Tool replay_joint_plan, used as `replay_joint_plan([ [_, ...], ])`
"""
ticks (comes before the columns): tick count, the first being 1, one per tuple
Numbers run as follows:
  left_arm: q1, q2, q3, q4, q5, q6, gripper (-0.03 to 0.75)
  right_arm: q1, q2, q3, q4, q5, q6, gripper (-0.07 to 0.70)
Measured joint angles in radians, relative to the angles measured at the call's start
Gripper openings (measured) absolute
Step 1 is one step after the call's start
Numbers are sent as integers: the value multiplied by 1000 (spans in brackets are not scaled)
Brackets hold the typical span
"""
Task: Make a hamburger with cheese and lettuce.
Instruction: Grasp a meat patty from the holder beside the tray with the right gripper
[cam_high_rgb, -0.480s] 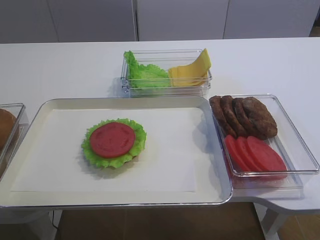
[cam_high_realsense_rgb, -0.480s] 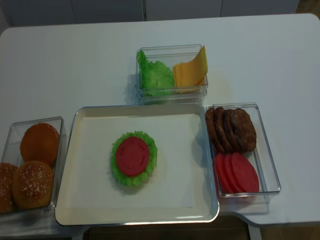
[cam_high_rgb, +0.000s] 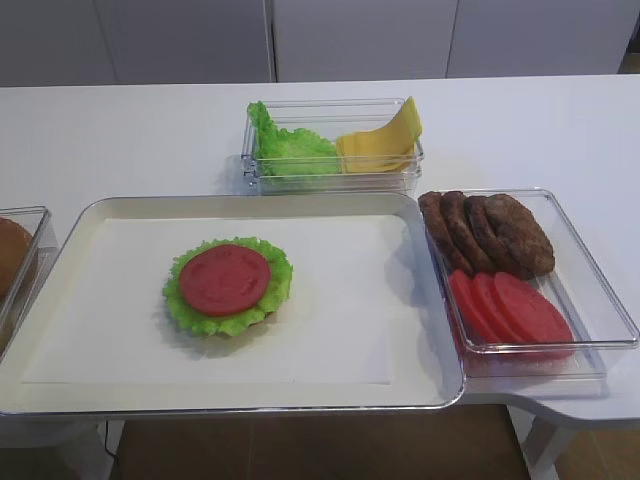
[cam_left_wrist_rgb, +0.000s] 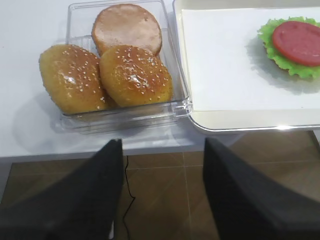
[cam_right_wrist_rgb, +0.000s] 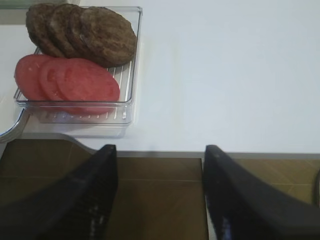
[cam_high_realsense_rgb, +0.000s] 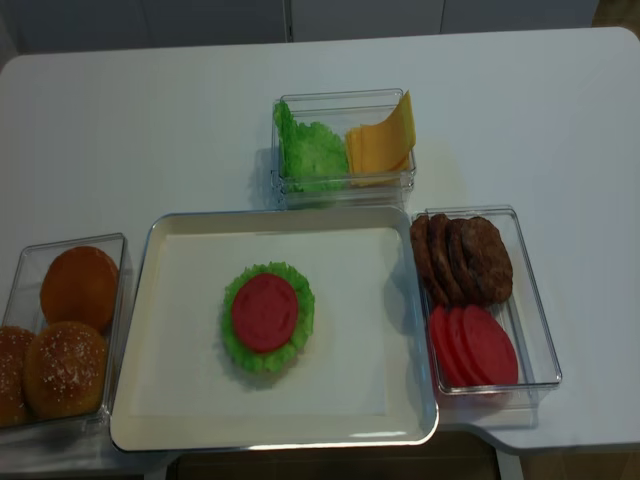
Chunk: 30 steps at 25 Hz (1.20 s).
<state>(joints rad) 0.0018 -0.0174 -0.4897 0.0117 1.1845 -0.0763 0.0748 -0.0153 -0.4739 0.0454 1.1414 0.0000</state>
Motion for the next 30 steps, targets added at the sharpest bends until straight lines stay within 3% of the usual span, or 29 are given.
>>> replay_joint_plan([
  [30,0,0,0,0,0,0,382,0,3,-38,28,0,20,408],
])
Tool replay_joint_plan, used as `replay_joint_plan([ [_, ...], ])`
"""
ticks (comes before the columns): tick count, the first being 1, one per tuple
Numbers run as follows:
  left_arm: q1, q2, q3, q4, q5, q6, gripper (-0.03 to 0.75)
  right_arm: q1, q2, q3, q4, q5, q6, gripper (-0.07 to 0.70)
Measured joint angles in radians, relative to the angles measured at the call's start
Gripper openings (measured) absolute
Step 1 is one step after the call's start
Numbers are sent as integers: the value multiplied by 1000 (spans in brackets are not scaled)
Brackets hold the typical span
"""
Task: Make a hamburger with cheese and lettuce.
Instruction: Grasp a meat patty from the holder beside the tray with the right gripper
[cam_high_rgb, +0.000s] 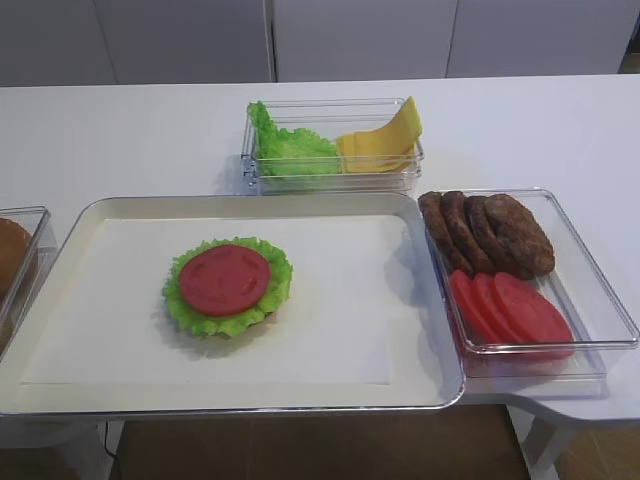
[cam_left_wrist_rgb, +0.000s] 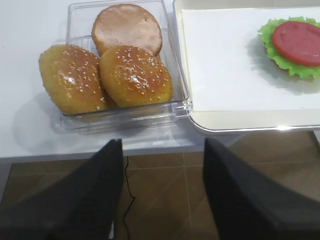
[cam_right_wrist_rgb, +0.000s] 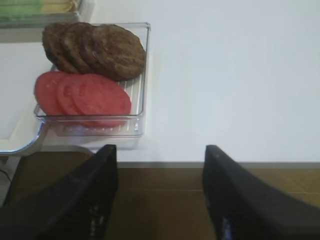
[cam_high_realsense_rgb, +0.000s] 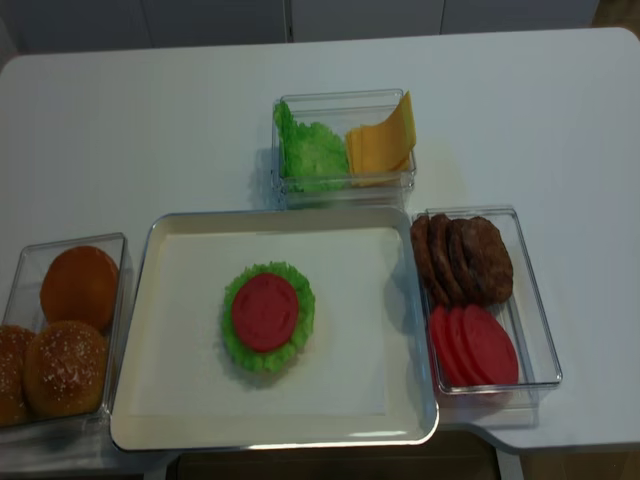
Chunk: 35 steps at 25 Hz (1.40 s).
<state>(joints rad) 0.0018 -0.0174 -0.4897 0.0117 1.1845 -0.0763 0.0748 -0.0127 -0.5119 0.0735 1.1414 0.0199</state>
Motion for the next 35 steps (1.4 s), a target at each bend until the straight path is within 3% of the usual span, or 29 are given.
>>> replay_joint_plan([
  [6,0,0,0,0,0,0,382,0,158,-115,76,-16,1,408],
  [11,0,0,0,0,0,0,382,0,361,-207,97,-26,-20,408],
  [23,0,0,0,0,0,0,382,17,848,-425,276,-48,-69,408],
  [30,0,0,0,0,0,0,382,143,1062,-580,271,-81,-13,407],
  [35,0,0,0,0,0,0,382,315,1223,-694,126,-83,119,408],
])
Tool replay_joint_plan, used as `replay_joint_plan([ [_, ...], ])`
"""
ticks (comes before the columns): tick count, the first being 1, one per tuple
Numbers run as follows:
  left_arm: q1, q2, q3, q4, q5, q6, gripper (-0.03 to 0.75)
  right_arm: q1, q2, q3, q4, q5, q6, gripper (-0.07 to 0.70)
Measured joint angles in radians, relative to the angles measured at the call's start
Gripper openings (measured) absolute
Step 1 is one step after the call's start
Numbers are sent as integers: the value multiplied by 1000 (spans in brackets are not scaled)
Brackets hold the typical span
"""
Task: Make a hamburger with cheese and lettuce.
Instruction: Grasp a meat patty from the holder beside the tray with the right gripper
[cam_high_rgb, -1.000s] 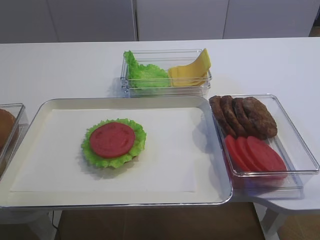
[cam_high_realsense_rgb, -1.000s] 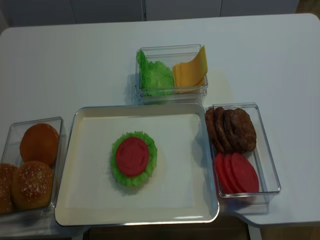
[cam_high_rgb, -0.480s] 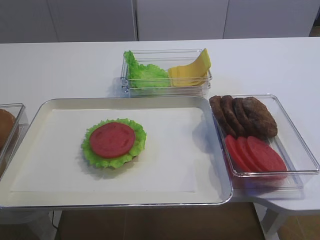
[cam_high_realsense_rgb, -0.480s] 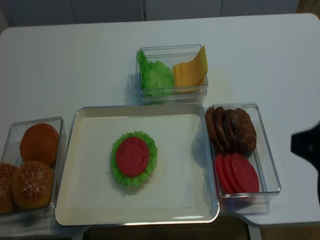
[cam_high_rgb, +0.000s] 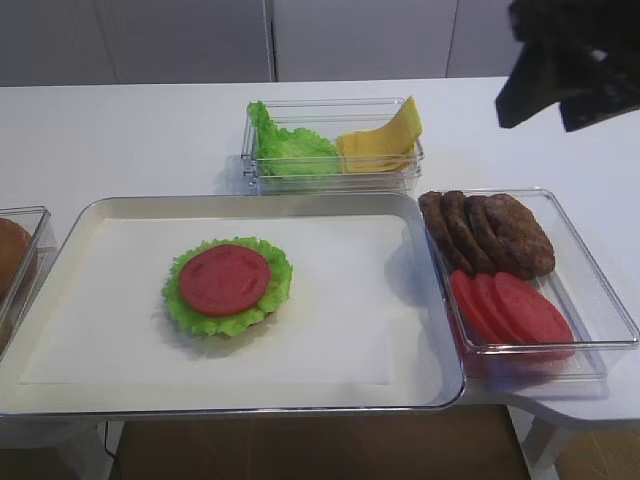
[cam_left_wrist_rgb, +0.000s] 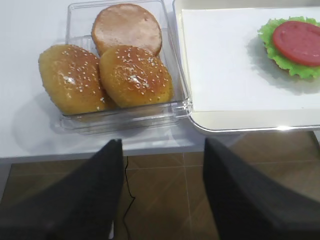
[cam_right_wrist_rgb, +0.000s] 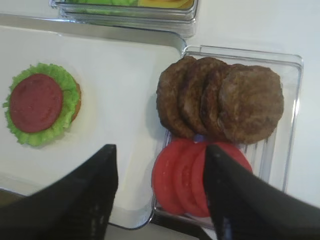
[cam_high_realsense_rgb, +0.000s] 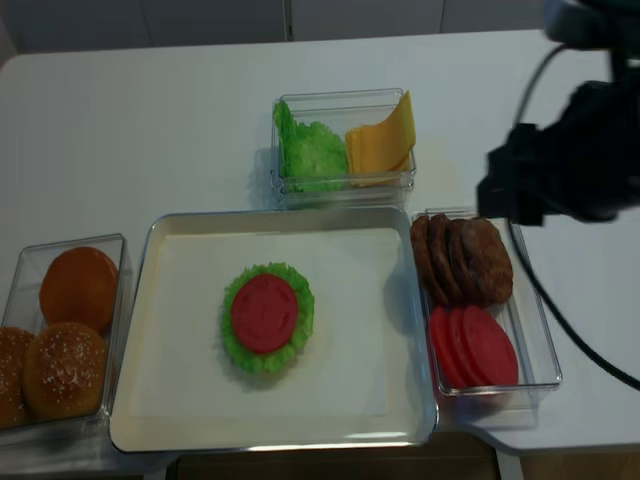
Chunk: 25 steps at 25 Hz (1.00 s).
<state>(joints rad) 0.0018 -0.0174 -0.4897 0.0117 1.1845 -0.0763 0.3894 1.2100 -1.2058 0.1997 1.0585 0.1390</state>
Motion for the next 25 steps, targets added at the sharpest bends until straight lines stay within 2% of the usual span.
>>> replay_joint_plan([
  [4,0,0,0,0,0,0,382,126,140,-86,-158,2,119,407],
  [9,0,0,0,0,0,0,382,208,322,-193,-277,33,219,407],
  [16,0,0,0,0,0,0,382,214,522,-325,-348,132,234,408],
  [20,0,0,0,0,0,0,382,214,582,-348,-352,151,233,400],
  [25,0,0,0,0,0,0,382,254,593,-349,-384,160,237,333],
])
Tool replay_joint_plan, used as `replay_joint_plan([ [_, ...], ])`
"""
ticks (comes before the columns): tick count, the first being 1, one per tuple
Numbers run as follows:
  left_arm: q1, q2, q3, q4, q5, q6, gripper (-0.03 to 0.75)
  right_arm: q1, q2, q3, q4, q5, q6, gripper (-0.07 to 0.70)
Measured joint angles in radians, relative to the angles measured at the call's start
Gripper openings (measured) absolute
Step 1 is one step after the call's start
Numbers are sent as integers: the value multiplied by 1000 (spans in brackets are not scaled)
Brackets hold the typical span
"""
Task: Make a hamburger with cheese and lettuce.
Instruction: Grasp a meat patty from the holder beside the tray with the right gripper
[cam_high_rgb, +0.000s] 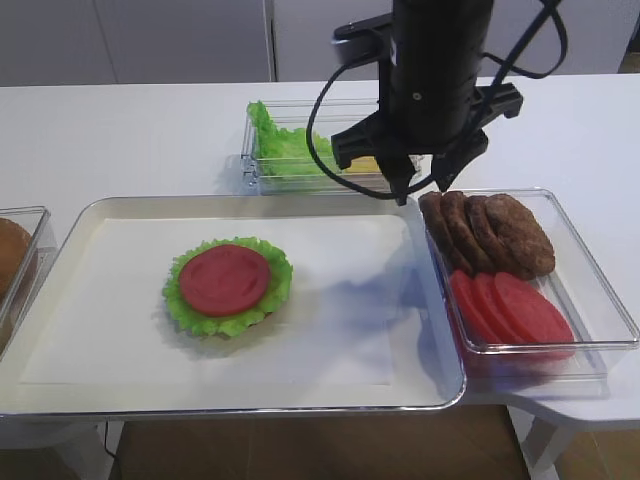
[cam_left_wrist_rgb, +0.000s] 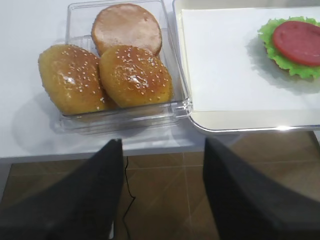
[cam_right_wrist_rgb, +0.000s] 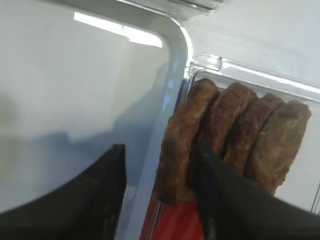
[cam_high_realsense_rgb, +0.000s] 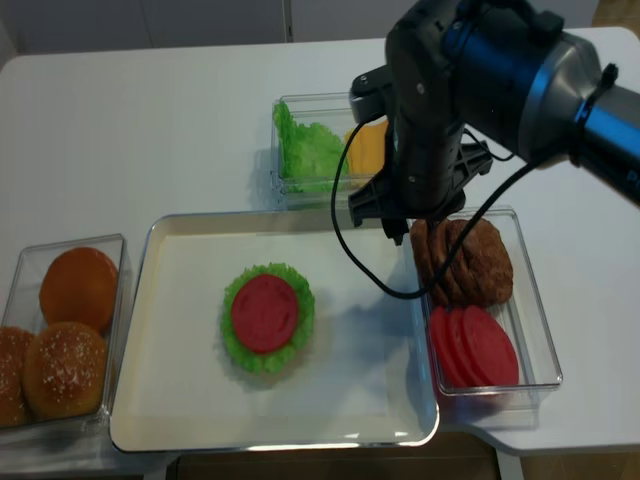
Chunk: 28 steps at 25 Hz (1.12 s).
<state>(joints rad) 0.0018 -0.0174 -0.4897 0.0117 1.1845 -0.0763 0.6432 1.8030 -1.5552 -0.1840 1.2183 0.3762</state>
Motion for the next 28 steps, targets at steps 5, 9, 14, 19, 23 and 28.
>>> replay_joint_plan([
  [5,0,0,0,0,0,0,382,43,17,-2,-82,4,55,316],
  [9,0,0,0,0,0,0,382,42,39,-2,-109,4,73,314],
  [14,0,0,0,0,0,0,382,42,52,-2,-116,4,82,314],
  [19,0,0,0,0,0,0,382,42,75,-2,-135,4,87,313],
  [23,0,0,0,0,0,0,382,42,75,-2,-150,4,87,305],
  [28,0,0,0,0,0,0,382,42,75,-2,-162,4,91,302],
])
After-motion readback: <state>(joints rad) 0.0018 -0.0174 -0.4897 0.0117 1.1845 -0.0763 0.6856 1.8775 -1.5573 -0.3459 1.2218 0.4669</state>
